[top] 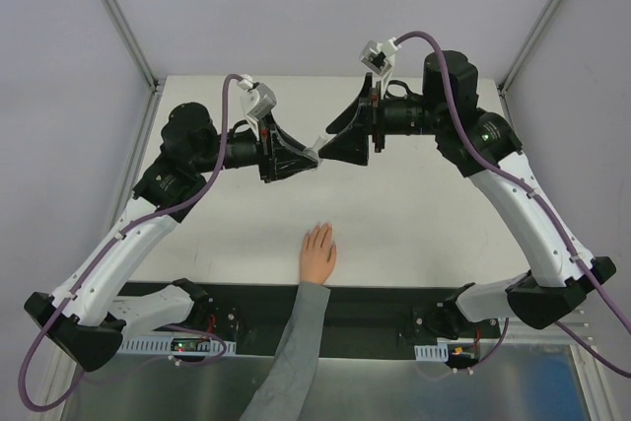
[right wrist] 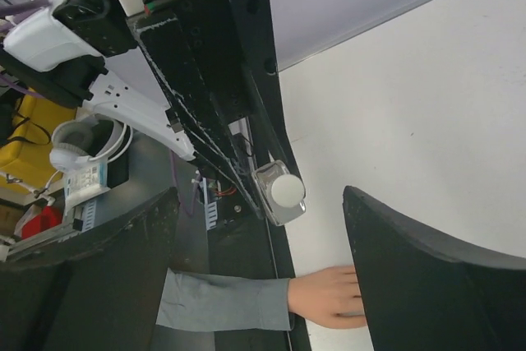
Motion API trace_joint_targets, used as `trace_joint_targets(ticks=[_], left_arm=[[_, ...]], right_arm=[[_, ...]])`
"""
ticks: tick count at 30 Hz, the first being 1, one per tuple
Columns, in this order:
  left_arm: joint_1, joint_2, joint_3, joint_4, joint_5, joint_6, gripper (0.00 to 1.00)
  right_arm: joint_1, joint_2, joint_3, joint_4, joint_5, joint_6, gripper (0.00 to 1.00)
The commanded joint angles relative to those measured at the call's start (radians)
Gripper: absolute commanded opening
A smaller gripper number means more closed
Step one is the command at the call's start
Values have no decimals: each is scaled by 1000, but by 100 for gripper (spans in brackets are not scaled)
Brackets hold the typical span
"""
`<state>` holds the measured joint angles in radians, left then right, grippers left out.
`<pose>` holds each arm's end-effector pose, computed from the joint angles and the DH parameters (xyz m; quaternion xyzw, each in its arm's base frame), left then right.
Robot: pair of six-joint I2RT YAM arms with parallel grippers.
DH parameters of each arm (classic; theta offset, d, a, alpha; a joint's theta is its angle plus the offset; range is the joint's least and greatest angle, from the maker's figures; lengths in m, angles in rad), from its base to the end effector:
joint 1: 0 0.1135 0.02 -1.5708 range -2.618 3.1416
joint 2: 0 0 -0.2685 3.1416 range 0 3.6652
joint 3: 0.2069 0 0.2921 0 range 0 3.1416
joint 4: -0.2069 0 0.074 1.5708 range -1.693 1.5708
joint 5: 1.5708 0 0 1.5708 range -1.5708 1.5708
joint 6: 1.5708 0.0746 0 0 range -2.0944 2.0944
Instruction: Paint the nails
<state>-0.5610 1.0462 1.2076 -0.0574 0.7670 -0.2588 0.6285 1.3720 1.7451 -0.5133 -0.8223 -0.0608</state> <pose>0.2138 -0.1955 0.4643 0.3683 0.5719 -0.5043 0.5321 0.2387 0.2411 0.5194 -0.4805 0.5627 0.4580 0.4926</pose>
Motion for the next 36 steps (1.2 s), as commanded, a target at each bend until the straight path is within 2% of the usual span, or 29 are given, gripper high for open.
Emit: trace_joint_targets(ticks=[1, 5, 15, 19, 20, 21, 22, 24, 27, 29, 30, 31, 32, 33, 34, 35, 36], left_arm=[[9, -2, 43, 79, 121, -63, 0], [9, 3, 38, 100, 146, -95, 0], [10, 6, 41, 136, 118, -105, 0], [10, 8, 43, 142, 80, -97, 0], [10, 8, 38, 142, 59, -86, 0], [10, 6, 35, 143, 8, -77, 0], [10, 6, 32, 143, -32, -65, 0], [12, 15, 18, 159, -134, -21, 0], [13, 49, 20, 200, -239, 33, 0], [7, 86, 33, 229, -310, 96, 0], [-5, 104, 43, 244, -346, 130, 0], [-26, 127, 58, 238, -454, 221, 0], [-46, 179, 104, 231, -500, 258, 0], [-84, 208, 128, 226, -540, 304, 0], [-99, 236, 150, 220, -590, 353, 0], [-109, 271, 185, 220, -633, 354, 0], [-114, 279, 191, 220, -626, 346, 0]], right_arm=[[-6, -1, -10, 128, -69, 53, 81], [-4, 19, 7, 131, -55, 58, 69], [-6, 30, -10, 131, -97, 96, 50], [-4, 33, -15, 139, -107, 130, 27], [-3, 32, -16, 142, -109, 141, 25], [-3, 32, -28, 147, -107, 147, 22], [-1, 23, -41, 156, -91, 154, 12], [7, 12, -74, 192, -65, 188, 2], [19, -14, -124, 205, 72, 232, 1], [46, -21, -101, 165, 292, 277, 1], [78, -11, -58, 9, 427, 280, 1], [126, 39, 21, -117, 824, 306, 1], [223, 83, 203, -254, 1018, 334, 1], [241, 137, 312, -465, 1123, 373, 1], [247, 224, 385, -529, 1182, 421, 1], [247, 252, 460, -563, 1180, 438, 1], [247, 263, 465, -577, 1177, 444, 1]])
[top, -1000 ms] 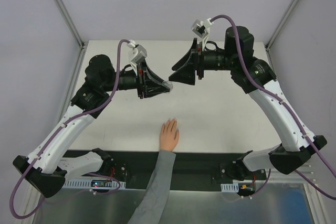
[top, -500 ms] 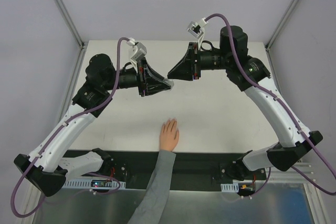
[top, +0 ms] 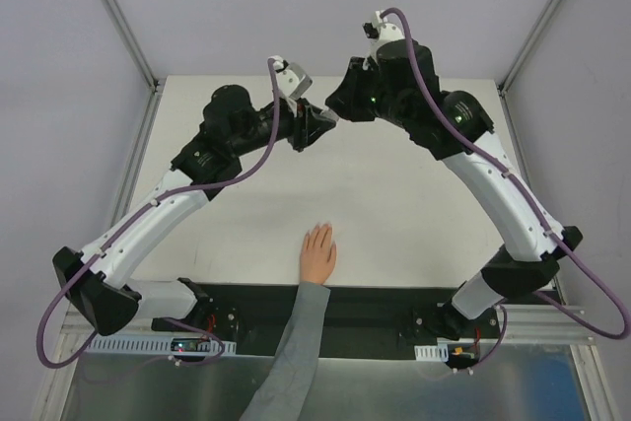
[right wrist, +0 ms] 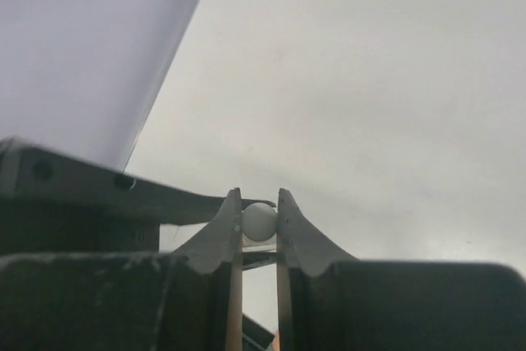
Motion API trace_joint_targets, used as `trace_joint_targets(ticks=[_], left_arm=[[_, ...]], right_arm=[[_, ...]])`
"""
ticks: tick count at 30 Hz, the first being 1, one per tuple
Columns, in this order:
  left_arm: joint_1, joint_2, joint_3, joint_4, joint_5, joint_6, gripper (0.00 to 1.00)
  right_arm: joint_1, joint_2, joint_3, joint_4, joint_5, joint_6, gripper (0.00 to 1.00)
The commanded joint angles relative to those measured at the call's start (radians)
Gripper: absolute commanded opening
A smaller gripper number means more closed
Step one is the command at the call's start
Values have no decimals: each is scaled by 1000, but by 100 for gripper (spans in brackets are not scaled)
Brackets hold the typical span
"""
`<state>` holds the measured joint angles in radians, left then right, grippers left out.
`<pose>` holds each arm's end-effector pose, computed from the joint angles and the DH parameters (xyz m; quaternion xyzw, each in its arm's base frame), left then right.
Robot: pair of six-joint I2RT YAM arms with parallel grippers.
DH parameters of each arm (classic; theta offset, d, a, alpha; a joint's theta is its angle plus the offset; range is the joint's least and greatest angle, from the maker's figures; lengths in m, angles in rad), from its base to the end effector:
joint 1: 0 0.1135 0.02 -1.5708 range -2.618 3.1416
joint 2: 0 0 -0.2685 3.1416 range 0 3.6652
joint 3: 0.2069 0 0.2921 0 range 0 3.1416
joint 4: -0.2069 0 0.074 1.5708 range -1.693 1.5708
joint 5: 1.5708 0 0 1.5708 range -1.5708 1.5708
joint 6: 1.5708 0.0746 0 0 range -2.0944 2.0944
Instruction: Paint the nails
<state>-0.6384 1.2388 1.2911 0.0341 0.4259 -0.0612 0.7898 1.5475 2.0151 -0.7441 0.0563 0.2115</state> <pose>0.2677 -0.2370 0.4545 0.3373 0.5890 -0.3811 0.6278 0.2738 0.2703 0.5238 -0.2111 0.7692 0.2696 0.5395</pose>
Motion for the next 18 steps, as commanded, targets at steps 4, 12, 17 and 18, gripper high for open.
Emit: trace_joint_targets(ticks=[4, 12, 17, 18], left_arm=[[-52, 61, 70, 136, -251, 133, 0], [-40, -68, -41, 33, -109, 146, 0], [32, -136, -76, 0, 58, 0, 0], [49, -142, -76, 0, 106, -24, 0]], right_arm=[[78, 30, 107, -250, 287, 177, 1], [-56, -127, -104, 98, -308, -49, 70], [-147, -199, -217, 250, -597, -150, 93], [-153, -201, -216, 256, -707, -194, 95]])
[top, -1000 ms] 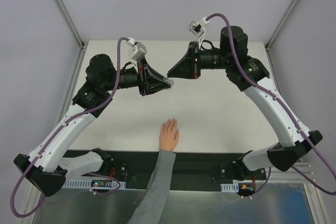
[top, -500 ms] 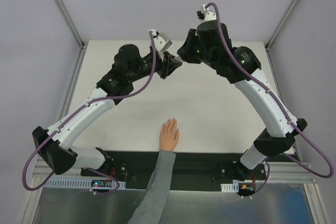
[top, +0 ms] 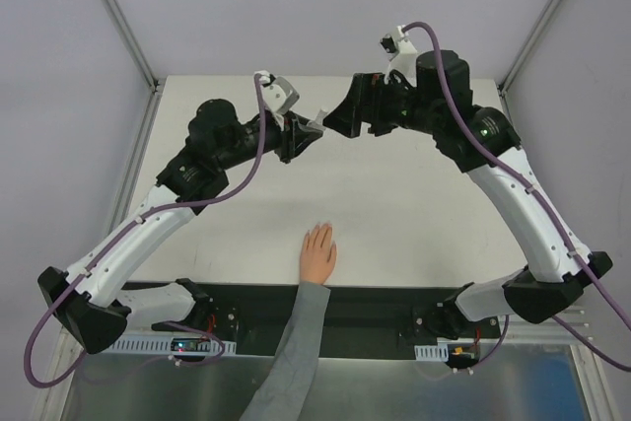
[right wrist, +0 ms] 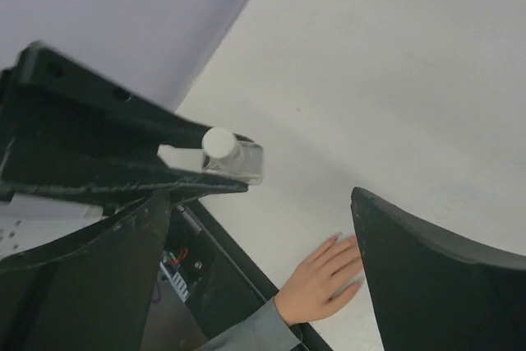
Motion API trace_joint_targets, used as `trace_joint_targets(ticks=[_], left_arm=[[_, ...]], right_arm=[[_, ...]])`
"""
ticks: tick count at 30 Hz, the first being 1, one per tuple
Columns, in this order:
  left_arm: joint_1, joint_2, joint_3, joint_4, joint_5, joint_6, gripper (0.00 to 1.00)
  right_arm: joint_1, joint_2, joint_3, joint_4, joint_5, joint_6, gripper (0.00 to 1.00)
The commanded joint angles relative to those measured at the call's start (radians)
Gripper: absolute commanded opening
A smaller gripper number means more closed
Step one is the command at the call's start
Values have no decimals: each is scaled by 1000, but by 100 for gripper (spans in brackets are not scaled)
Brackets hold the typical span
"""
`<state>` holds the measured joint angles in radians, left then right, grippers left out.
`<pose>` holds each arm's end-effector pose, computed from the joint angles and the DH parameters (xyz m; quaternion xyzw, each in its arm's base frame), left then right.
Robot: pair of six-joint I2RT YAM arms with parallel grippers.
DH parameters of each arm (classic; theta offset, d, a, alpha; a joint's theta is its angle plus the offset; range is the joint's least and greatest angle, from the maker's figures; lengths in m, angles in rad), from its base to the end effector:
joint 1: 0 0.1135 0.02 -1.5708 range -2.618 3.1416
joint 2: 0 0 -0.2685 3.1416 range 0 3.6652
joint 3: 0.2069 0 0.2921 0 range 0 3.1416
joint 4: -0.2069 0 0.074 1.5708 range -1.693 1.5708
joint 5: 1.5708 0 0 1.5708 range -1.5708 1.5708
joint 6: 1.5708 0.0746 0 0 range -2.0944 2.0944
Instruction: Paint the nails
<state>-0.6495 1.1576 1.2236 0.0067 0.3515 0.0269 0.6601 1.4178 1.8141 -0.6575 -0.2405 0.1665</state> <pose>0.2530 -0.2244 0.4486 0.3432 0.5900 -0.3342 0.6499 0.2744 0.2355 0.5067 -0.2632 0.7457 0.3300 0.5155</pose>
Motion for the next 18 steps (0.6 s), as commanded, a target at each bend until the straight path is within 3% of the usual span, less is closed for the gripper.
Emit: trace_joint_targets(ticks=[1, 3, 8, 18], left_arm=[[74, -64, -6, 27, 284, -163, 0], [108, -64, 2, 29, 378, -215, 0], [139, -52, 24, 52, 621, -364, 0], [149, -84, -52, 275, 685, -568, 0]], right_arm=[[-39, -66, -6, 176, -462, -157, 95], [-53, -48, 4, 196, -595, -162, 94], [-77, -17, -6, 309, -729, -119, 89], [-80, 66, -9, 466, -856, 40, 70]])
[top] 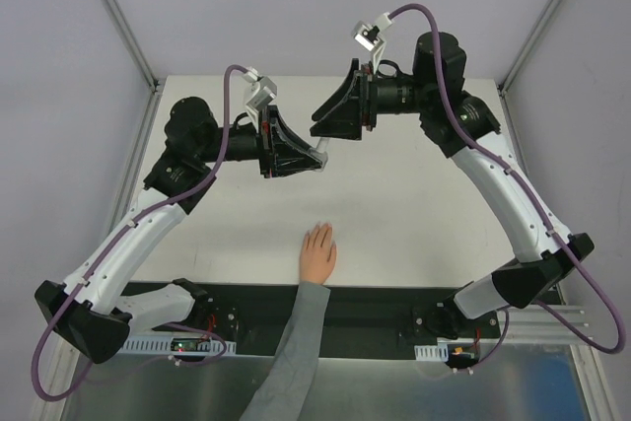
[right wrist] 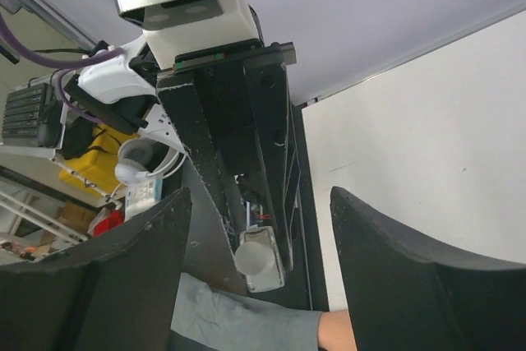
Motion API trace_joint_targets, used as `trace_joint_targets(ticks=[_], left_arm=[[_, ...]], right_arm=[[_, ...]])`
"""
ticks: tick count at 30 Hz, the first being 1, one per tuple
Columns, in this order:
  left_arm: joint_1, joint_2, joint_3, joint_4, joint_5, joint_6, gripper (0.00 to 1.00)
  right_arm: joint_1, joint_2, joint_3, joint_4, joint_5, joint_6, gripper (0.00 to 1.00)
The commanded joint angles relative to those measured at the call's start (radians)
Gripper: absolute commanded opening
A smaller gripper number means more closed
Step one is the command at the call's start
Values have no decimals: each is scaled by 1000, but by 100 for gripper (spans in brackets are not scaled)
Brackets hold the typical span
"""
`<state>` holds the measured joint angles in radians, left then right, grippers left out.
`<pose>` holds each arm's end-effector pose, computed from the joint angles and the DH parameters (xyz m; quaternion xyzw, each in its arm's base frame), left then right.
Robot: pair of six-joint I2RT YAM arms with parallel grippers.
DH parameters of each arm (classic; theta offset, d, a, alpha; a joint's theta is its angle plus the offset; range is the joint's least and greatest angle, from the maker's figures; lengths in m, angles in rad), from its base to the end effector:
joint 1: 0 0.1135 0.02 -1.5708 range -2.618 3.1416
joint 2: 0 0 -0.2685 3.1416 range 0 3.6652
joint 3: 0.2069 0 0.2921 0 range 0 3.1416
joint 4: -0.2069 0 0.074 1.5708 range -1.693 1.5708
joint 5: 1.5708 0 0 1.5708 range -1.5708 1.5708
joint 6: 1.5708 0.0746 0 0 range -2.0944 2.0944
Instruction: Paint the nails
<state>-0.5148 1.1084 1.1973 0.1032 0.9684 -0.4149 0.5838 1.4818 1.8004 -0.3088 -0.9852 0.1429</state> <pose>0.2254 -0.1981 0.4612 0.3869 0.5443 -0.5708 0.4778 0.2695 0.2525 0.5286 -0.4635 0.5315 0.5335 0.4669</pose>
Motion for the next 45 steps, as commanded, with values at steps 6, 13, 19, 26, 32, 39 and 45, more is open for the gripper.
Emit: trace_joint_targets(ticks=[6, 13, 19, 26, 32, 39, 45], left_arm=[[27, -28, -51, 297, 56, -199, 0], [36, -13, -61, 359, 50, -240, 0], [38, -5, -59, 357, 44, -240, 0], [30, -30, -12, 95, -279, 15, 0], [-97, 34, 71, 52, -790, 279, 0], [-168, 111, 150, 49, -901, 298, 0], [-168, 39, 93, 3, -806, 312, 0]], right_arm=[[-2, -14, -38, 139, -142, 104, 59], [5, -40, -84, 177, -138, 126, 54], [16, -38, -88, 191, -109, 144, 20], [83, -67, -115, 68, 158, 39, 1], [396, 30, 224, -586, 1513, -31, 0], [419, 129, 404, -716, 1600, 73, 1], [346, 13, 291, -509, 1320, -98, 38]])
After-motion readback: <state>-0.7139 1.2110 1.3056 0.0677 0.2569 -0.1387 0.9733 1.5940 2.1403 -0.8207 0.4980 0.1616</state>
